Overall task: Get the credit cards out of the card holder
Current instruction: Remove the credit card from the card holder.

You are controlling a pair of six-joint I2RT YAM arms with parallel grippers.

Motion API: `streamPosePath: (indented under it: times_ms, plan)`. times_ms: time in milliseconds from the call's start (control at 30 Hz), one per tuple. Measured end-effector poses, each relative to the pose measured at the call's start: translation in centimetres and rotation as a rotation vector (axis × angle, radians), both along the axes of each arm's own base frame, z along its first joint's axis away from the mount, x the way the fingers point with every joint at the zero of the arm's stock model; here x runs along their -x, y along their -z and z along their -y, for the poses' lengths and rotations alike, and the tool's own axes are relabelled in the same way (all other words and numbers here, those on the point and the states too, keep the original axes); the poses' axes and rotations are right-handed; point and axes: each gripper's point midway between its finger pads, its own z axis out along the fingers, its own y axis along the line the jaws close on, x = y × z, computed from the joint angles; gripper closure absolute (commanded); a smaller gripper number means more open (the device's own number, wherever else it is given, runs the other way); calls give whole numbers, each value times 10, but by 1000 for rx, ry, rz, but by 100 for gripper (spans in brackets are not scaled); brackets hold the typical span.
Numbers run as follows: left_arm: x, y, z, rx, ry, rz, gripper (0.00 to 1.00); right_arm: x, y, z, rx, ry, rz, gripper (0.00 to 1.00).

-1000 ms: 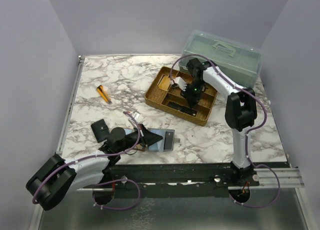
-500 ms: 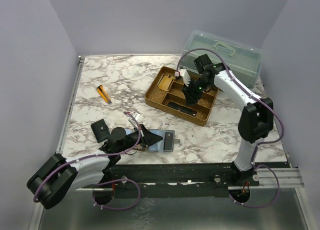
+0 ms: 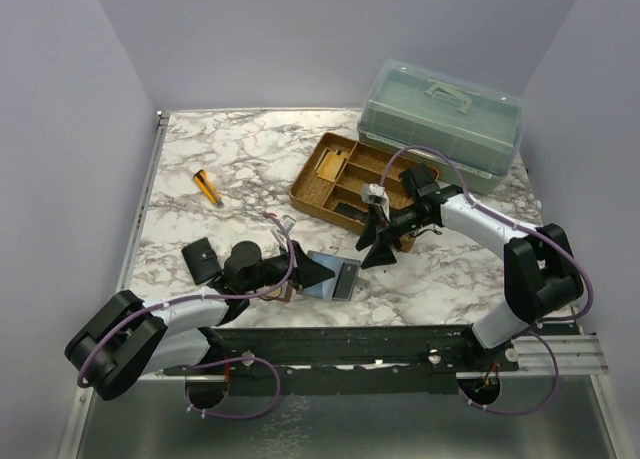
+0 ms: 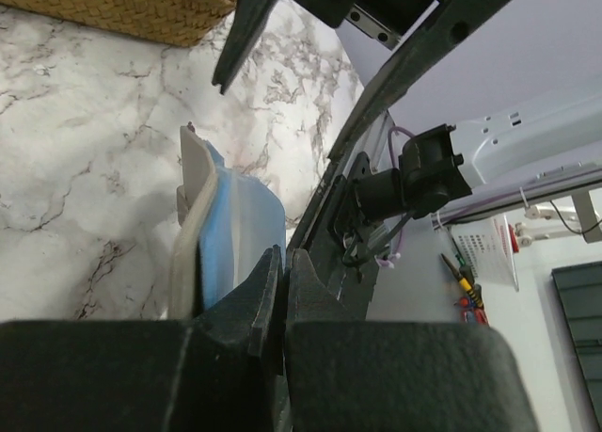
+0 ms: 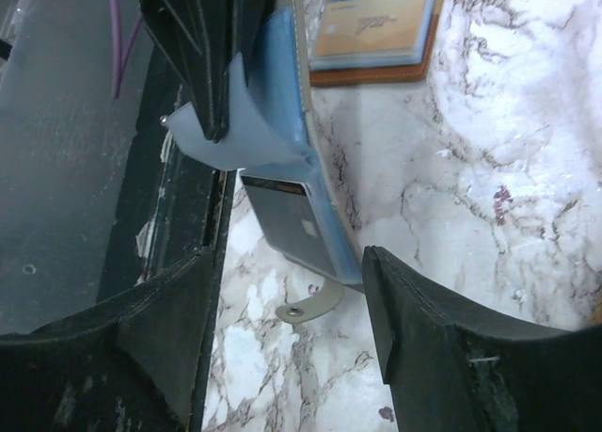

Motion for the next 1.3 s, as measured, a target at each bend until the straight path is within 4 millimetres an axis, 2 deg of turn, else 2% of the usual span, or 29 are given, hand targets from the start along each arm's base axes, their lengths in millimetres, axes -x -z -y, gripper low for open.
streamPosePath:
  times_ms: [167, 333, 700, 1033, 1133, 1233, 1300]
  plan:
    - [3, -3, 5, 2, 48, 3, 100, -10, 0, -5, -21, 16, 32, 28]
    - [4, -16, 12, 21, 92, 25, 100, -12, 6, -8, -21, 8, 27, 28]
    - [5, -24, 13, 32, 107, 52, 100, 16, 20, -21, -18, -99, -10, 34]
    - [5, -53, 6, 80, 69, 159, 100, 27, 22, -20, -33, -132, -63, 39]
    - [6, -53, 3, 81, 58, 169, 100, 29, 17, -21, -55, -141, -85, 47]
    - [6, -51, 1, 75, 49, 169, 100, 29, 8, -24, -84, -150, -104, 67]
    - [6, -48, -1, 68, 39, 163, 100, 29, 2, -26, -100, -155, -110, 76]
